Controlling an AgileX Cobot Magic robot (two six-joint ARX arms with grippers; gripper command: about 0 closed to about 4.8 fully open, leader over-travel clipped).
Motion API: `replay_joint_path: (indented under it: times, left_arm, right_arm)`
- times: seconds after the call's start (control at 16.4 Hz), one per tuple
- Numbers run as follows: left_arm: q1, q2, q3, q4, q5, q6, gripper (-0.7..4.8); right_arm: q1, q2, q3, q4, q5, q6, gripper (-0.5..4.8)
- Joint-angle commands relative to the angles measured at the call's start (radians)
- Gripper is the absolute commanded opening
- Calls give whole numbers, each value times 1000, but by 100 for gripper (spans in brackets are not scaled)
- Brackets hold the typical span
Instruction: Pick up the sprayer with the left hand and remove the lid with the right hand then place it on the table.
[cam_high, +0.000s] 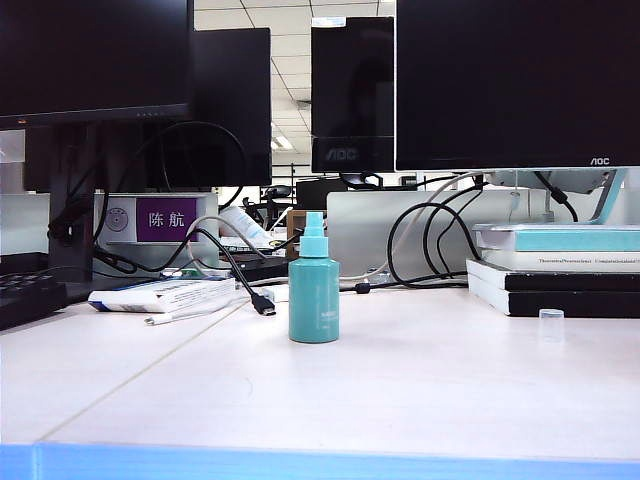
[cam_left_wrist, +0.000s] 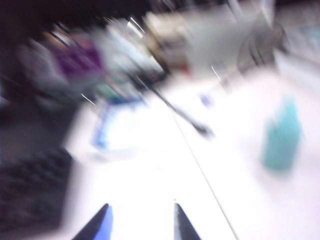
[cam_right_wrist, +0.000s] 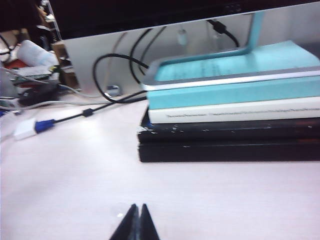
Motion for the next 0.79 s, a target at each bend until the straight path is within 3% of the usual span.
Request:
replay_joint_path:
  times: [0.06,0.12,0.18,0.24,0.3,0.43,0.73,0.79]
  left_arm:
    - [0,39,-108,211,5,3,168]
    - [0,39,-114,215,5,24,128]
    - [0,39,-113,200,-7,47,96]
    - [0,39,-113,164,-170,0,80]
    - [0,39,-113,169,-229,-8,80]
    - [0,39,-113,168,-232,-68,80]
    - [0,39,-113,163,-232,-68,80]
    - [0,-53,-130,78,-205,-65,80]
  right_arm:
    - [0,-1,-5,18,-45,-6,0]
    - [0,-1,-5,19,-130,-6,-1]
    - [0,-1,-5,14,-138,-5,-1]
    - [0,1,-5,-29,-35,1,-1]
    - [0,1,-5,-45,-40,1,-1]
    - [0,1,-5,-35,-39,26,-1]
    - [0,1,-3,-39,-44,27,-1]
    - [0,2,-3,-38,-44,27,-1]
